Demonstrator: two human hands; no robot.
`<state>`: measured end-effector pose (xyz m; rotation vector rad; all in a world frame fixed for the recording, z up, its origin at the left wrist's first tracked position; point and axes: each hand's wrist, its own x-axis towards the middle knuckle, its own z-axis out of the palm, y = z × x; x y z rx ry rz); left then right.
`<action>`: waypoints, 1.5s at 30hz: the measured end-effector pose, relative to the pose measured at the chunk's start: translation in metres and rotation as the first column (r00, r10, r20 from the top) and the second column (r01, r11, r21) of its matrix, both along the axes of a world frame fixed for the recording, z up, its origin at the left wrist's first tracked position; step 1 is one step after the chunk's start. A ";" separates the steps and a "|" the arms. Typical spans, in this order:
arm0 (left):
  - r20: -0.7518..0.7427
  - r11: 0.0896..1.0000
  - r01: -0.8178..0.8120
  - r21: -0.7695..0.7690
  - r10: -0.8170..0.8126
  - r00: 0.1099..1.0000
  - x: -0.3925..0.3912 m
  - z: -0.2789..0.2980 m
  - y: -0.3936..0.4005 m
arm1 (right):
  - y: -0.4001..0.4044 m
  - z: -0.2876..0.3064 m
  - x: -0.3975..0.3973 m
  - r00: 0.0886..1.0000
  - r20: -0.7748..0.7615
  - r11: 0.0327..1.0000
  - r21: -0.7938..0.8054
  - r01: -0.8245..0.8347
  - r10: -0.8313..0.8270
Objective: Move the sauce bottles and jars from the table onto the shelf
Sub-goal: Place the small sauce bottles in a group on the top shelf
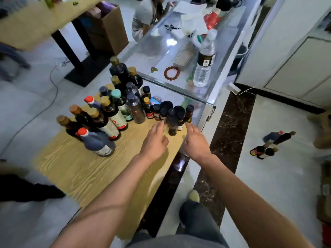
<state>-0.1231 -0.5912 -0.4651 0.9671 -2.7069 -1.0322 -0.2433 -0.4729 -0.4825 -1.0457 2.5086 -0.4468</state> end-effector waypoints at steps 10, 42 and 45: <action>0.045 0.943 -0.303 0.138 0.300 0.953 -0.068 -0.036 0.014 | -0.031 -0.025 -0.081 0.975 0.129 0.978 0.079 -0.192 0.181; -0.067 0.967 -0.224 0.123 0.233 0.970 -0.081 -0.088 -0.008 | -0.044 -0.028 -0.100 0.967 0.248 0.998 -0.035 -0.046 0.054; -0.109 0.951 -0.199 0.235 0.229 0.967 -0.085 -0.078 -0.008 | -0.029 -0.027 -0.100 0.940 0.339 0.992 -0.099 0.076 -0.038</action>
